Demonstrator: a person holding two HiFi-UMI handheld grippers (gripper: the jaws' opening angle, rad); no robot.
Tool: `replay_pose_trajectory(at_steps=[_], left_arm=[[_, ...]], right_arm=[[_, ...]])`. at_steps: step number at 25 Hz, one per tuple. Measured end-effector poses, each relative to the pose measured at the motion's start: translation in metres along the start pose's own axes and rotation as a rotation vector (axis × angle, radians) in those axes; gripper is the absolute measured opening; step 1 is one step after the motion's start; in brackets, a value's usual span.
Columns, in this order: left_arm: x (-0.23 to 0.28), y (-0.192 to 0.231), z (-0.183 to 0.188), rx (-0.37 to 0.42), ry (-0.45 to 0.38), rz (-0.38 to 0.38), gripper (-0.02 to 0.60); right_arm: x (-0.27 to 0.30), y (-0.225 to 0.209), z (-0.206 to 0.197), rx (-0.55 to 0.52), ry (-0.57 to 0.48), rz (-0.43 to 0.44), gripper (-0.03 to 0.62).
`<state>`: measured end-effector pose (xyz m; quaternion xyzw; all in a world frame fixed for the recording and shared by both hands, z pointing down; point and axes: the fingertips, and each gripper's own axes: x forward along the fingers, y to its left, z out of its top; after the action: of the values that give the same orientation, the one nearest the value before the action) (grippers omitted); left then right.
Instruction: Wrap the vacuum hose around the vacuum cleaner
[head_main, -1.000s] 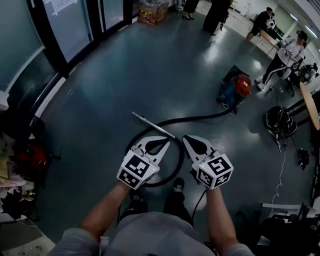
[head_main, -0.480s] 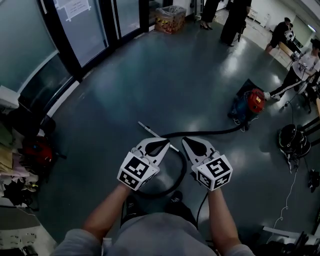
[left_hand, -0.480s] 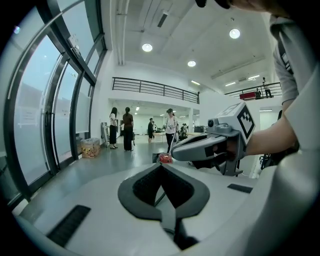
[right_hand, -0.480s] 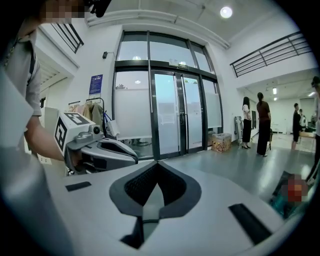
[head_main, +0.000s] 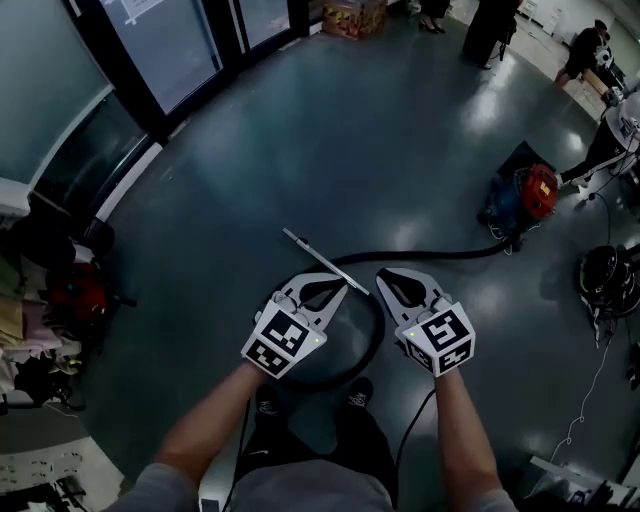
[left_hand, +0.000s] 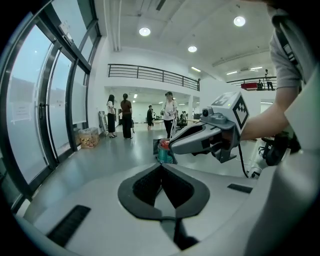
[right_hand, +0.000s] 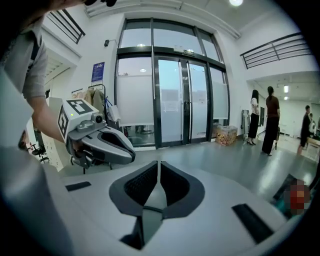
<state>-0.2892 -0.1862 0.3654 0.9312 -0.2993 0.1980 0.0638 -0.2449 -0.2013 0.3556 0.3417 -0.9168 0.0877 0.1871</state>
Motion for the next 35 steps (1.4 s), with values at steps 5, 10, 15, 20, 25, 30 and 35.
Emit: replay_pose_trajectory(at_steps=[5, 10, 15, 20, 25, 30, 35], left_arm=[[0.051, 0.022, -0.076, -0.054, 0.069, 0.014, 0.006], [0.090, 0.045, -0.177, -0.107, 0.109, 0.040, 0.006], [0.122, 0.064, -0.287, -0.186, 0.136, 0.093, 0.007], [0.165, 0.075, -0.387, -0.224, 0.167, 0.115, 0.006], [0.198, 0.087, -0.474, -0.235, 0.184, 0.150, 0.006], [0.222, 0.098, -0.542, -0.261, 0.186, 0.183, 0.006], [0.241, 0.103, -0.592, -0.263, 0.194, 0.199, 0.006]], right_arm=[[0.061, -0.030, -0.075, 0.034, 0.018, 0.028, 0.005], [0.140, -0.044, -0.181, 0.023, 0.099, 0.072, 0.005], [0.216, -0.051, -0.301, -0.008, 0.197, 0.056, 0.080], [0.281, -0.065, -0.421, -0.021, 0.280, 0.073, 0.153], [0.349, -0.081, -0.525, -0.049, 0.362, 0.108, 0.197], [0.402, -0.099, -0.611, -0.076, 0.448, 0.122, 0.219], [0.436, -0.122, -0.675, -0.097, 0.508, 0.111, 0.219]])
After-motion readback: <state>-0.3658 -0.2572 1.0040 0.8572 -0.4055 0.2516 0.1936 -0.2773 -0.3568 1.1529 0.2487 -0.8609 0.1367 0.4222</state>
